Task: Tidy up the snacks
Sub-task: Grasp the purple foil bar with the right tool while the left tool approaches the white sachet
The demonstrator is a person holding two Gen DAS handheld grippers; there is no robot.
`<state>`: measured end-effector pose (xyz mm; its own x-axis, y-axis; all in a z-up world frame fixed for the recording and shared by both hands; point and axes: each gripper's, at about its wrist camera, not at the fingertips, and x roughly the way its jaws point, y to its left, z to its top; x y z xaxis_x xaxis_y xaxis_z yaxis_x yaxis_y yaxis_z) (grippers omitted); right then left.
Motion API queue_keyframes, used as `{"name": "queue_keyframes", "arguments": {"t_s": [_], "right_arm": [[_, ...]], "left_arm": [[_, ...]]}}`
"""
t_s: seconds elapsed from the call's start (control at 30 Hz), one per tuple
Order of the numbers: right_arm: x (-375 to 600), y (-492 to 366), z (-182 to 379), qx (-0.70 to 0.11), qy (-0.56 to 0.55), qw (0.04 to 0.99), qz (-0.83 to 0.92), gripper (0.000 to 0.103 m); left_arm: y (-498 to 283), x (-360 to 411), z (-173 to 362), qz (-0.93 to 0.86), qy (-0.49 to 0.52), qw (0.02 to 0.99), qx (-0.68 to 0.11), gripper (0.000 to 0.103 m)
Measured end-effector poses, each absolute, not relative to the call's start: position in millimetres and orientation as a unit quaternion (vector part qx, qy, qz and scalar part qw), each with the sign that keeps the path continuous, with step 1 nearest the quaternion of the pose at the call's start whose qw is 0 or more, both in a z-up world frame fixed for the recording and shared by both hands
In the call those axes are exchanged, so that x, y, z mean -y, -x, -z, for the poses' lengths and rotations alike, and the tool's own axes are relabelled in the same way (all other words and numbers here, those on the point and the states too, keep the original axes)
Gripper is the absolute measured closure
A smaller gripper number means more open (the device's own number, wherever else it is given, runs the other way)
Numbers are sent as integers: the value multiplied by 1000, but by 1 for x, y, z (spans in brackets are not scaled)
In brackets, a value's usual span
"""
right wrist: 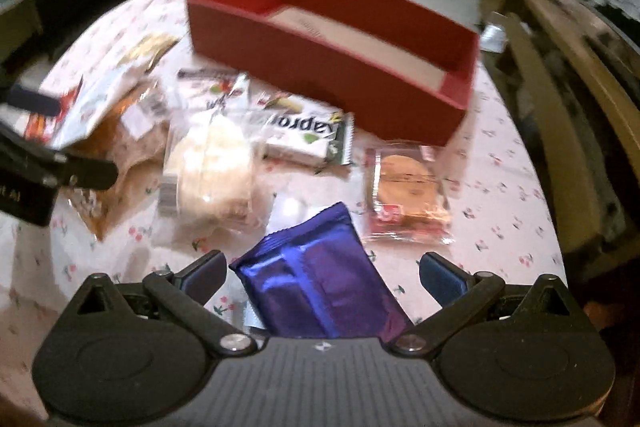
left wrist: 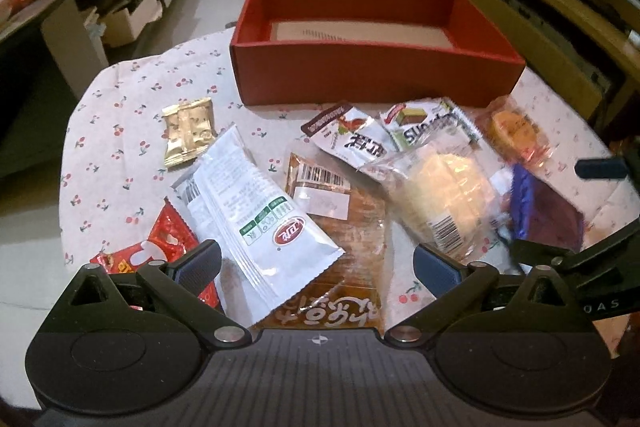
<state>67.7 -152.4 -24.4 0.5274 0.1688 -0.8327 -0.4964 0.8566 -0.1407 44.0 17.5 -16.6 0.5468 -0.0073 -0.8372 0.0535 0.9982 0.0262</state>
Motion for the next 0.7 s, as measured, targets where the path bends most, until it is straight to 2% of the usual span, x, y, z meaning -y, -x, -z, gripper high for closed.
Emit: {"name": "queue_keyframes", "arguments": {"t_s": [0.13,0.17,0.23,0.3,0.5,0.7], "right_arm": [[150,-80,36,-466,189,837,-216,0],[151,-84,40,-475,187,833,-214,2],[152,-88,45,-494,174,825,-213,14],[155,-88,45,-505,153,822,-213,20],[160,-80,34,-505,115,830,-207,33],[161,-72,24,-497,91,840,-197,39]], "left_arm": [[-51,-9,25,21,-55,875,-480,0],[-52,-7,26,21,-65,876,-478,0],[-56,-3,29,23,-85,876,-475,0],[-61,-4,31,23,-86,873,-479,0],[-59,-28,24,28,-41,872,-487,3],[-52,-31,19,40,-39,872,-487,3]]}}
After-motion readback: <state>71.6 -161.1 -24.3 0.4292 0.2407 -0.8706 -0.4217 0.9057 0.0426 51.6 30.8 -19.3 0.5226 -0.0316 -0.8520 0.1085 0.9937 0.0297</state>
